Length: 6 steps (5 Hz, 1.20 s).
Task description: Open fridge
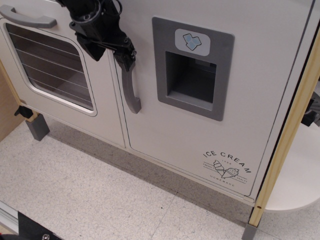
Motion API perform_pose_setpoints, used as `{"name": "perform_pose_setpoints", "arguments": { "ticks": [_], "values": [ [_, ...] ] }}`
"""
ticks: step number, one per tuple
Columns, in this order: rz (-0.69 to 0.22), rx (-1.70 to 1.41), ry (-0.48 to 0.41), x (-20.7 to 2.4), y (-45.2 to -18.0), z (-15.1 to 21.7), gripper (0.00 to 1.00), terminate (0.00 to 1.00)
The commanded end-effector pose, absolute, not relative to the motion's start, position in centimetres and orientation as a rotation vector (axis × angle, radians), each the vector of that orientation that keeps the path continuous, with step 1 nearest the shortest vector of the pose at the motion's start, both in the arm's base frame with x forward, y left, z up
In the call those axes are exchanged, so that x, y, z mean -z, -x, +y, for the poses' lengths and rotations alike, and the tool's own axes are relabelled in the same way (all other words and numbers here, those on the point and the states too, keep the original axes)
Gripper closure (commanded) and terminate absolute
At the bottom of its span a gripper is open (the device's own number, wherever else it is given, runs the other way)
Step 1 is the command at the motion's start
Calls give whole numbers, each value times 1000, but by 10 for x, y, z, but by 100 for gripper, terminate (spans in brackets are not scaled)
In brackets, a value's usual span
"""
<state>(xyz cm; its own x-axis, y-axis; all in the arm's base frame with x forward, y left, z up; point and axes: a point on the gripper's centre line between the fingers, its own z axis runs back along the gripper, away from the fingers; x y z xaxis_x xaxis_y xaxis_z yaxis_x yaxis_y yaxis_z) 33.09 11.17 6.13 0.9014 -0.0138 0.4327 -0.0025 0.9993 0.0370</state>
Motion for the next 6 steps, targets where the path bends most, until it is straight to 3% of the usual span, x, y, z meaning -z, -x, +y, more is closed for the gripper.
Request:
{"name": "perform_pose_setpoints", "arguments": {
  "ticks": [1, 2, 6],
  "values": [
    [-478, 12, -60, -52, -337, 108, 0, 0],
    [-495, 23, -53, -46, -338, 104, 100, 0],
    [-573, -38, -52, -33, -340, 103, 100, 0]
  ]
}}
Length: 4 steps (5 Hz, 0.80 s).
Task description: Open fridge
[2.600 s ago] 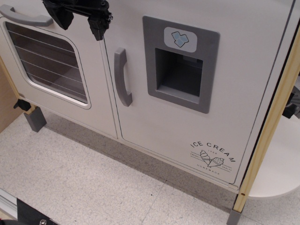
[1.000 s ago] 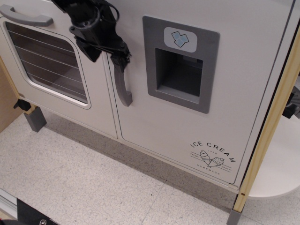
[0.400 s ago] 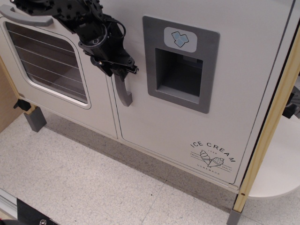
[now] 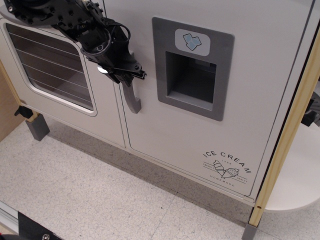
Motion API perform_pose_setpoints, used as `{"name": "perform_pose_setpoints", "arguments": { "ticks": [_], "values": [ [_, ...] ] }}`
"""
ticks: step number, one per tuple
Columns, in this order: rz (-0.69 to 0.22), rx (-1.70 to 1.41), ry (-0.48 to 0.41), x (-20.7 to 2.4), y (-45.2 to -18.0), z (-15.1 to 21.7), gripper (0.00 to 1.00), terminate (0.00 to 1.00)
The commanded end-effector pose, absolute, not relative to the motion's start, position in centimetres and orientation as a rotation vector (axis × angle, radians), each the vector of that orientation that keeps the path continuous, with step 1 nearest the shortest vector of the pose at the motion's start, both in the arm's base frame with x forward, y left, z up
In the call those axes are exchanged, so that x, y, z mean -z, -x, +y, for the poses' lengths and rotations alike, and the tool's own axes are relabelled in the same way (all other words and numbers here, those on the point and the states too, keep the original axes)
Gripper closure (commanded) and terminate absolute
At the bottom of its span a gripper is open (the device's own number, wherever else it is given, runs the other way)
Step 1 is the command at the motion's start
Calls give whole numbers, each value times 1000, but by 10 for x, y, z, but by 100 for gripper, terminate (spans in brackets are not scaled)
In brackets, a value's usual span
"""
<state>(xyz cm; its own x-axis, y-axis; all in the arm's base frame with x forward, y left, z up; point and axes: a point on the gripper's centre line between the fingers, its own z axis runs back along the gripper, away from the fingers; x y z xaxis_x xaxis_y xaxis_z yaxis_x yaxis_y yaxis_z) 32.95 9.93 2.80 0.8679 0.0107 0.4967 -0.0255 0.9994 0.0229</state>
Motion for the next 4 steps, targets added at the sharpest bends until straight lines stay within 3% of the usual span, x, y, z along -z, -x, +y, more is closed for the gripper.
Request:
{"name": "perform_pose_setpoints", "arguments": {
  "ticks": [1, 4],
  "values": [
    [-556, -21, -39, -35, -336, 104, 100, 0],
    [-518, 79, 16, -49, -280, 109, 100, 0]
  ]
}}
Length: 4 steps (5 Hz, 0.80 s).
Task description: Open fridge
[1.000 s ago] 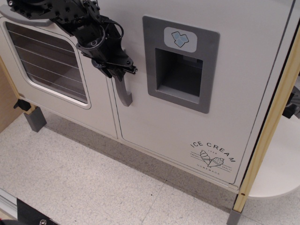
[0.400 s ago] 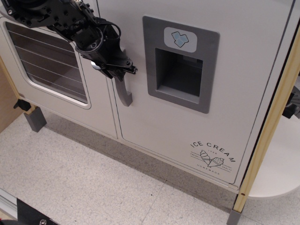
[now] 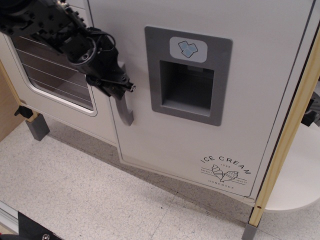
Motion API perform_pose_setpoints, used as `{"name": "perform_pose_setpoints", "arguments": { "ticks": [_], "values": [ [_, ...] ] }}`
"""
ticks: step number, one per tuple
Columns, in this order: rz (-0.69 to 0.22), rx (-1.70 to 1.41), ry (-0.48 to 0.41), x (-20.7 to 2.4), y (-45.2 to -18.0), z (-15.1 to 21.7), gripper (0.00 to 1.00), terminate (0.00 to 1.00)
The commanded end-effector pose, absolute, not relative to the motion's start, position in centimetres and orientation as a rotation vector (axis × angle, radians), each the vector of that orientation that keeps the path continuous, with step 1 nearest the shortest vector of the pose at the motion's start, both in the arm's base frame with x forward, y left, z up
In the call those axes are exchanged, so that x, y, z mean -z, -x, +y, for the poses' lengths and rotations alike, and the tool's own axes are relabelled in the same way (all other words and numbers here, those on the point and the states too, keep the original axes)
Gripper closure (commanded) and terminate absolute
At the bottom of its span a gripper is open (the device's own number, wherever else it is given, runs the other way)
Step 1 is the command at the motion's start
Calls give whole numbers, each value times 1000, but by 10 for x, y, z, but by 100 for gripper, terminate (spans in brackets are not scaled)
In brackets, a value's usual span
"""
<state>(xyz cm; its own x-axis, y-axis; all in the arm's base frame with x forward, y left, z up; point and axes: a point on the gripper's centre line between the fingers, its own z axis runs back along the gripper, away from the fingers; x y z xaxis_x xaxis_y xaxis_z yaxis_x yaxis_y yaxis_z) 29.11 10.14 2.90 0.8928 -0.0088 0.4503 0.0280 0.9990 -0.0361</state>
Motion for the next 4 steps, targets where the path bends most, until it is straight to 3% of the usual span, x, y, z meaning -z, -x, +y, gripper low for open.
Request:
{"name": "perform_pose_setpoints", "arguments": {
  "ticks": [1, 2, 3, 4],
  "values": [
    [-521, 121, 23, -52, -255, 107, 0, 0],
    [-524, 167, 33, -55, -224, 111, 0, 0],
    [-476, 89, 32, -62, -215, 137, 0, 0],
    [-491, 12, -13, -72, -217, 170, 0, 0]
  ]
}}
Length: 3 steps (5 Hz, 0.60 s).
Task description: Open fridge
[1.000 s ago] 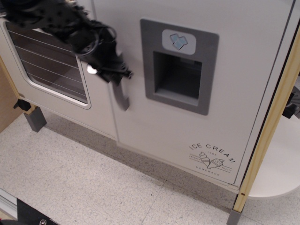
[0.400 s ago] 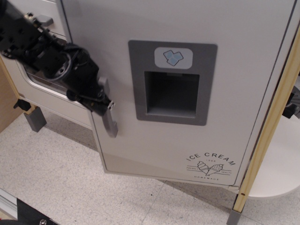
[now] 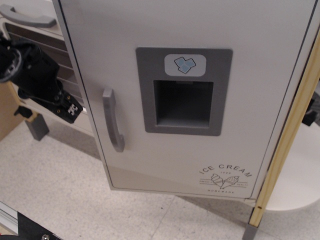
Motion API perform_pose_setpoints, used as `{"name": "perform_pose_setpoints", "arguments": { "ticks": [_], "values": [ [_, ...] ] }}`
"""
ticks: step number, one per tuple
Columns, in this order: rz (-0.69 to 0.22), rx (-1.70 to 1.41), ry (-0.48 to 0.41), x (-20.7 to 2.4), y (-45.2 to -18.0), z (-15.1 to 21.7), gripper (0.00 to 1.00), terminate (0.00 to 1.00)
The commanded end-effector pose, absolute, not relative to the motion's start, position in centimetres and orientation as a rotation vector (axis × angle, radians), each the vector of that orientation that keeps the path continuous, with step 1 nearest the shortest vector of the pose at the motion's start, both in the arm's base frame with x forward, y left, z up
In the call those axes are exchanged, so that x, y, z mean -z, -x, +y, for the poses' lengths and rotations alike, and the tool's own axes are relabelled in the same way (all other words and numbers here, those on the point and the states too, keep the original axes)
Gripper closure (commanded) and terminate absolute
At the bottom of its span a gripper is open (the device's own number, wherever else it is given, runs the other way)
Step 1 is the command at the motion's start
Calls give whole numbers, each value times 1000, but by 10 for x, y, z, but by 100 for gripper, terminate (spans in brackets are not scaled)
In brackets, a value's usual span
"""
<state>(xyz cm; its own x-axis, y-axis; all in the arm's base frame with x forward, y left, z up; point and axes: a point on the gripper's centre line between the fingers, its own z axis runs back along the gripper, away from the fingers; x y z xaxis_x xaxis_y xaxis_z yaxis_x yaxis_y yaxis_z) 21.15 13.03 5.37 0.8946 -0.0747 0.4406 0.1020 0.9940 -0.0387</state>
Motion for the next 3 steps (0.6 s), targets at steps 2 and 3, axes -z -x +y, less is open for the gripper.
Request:
{"name": "perform_pose_setpoints", "arguments": {
  "ticks": [2, 3],
  "values": [
    [-520, -197, -82, -87, -254, 208, 0, 0],
    [-499, -308, -77, -94, -279, 213, 0, 0]
  ]
}}
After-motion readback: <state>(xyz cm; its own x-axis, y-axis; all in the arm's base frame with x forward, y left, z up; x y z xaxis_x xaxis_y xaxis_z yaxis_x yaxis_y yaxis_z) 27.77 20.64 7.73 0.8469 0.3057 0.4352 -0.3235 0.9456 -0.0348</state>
